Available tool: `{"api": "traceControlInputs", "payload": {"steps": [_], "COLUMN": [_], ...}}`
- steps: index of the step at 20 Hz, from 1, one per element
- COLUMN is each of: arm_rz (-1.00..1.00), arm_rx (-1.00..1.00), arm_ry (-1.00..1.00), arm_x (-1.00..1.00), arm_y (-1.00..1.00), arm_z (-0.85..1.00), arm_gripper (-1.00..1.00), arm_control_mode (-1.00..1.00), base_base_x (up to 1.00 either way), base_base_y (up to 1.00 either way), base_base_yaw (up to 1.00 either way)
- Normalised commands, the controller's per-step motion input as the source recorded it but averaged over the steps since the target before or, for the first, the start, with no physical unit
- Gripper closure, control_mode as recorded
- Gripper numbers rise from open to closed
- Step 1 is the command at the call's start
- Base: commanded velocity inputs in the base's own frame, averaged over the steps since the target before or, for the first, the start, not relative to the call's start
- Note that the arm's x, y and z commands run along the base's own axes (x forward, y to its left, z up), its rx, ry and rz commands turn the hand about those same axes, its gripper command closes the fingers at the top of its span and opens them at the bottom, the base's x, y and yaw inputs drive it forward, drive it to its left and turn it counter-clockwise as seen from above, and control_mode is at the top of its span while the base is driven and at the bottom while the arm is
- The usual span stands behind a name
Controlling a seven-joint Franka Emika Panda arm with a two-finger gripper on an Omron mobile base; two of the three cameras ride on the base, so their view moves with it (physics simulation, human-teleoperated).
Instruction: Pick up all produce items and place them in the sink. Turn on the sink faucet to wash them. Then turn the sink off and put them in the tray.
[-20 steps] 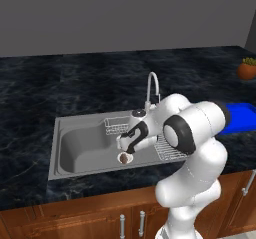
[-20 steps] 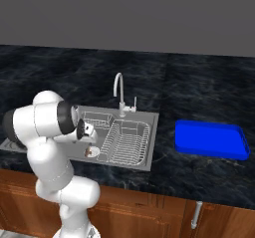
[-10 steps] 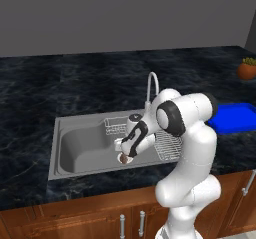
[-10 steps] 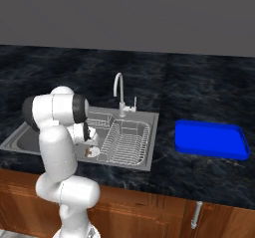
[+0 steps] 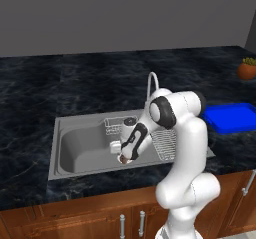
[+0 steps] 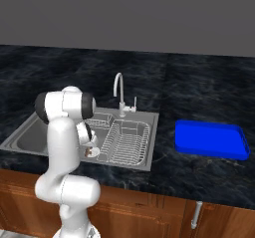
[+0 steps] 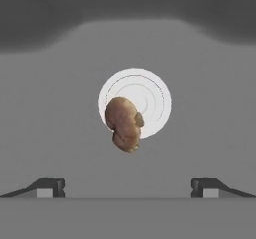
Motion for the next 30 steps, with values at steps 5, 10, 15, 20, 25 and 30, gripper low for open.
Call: {"api": "traceControlInputs", "payload": {"steps": [5,10,15,20,25,30], "arm_rz": [0.00,0.00,0.00,0.00,0.00,0.00], "arm_rx": [0.00,0.00,0.01,0.01,0.00,0.00], "arm_ry": [0.00,0.00,0.00,0.00,0.02,0.06], "arm_x": [0.29,0.29,0.10,0.00,0.00,0.05], "arm_y": [0.02,0.00,0.00,-0.02,0.00,0.00], "arm_z": [-0.35,-0.31,-0.30,-0.33,-0.28,-0.37], "arm_gripper": [-1.00,-1.00,-1.00,-1.00,-1.00,-1.00], "arm_control_mode": [-1.00,-1.00,-1.00,-1.00,-1.00,-1.00], "base_base_x": [0.00,0.00,0.00,0.00,0.00,0.00], "base_base_y": [0.00,0.00,0.00,0.00,0.00,0.00], "base_base_yaw": [0.00,0.00,0.00,0.00,0.00,0.00]}}
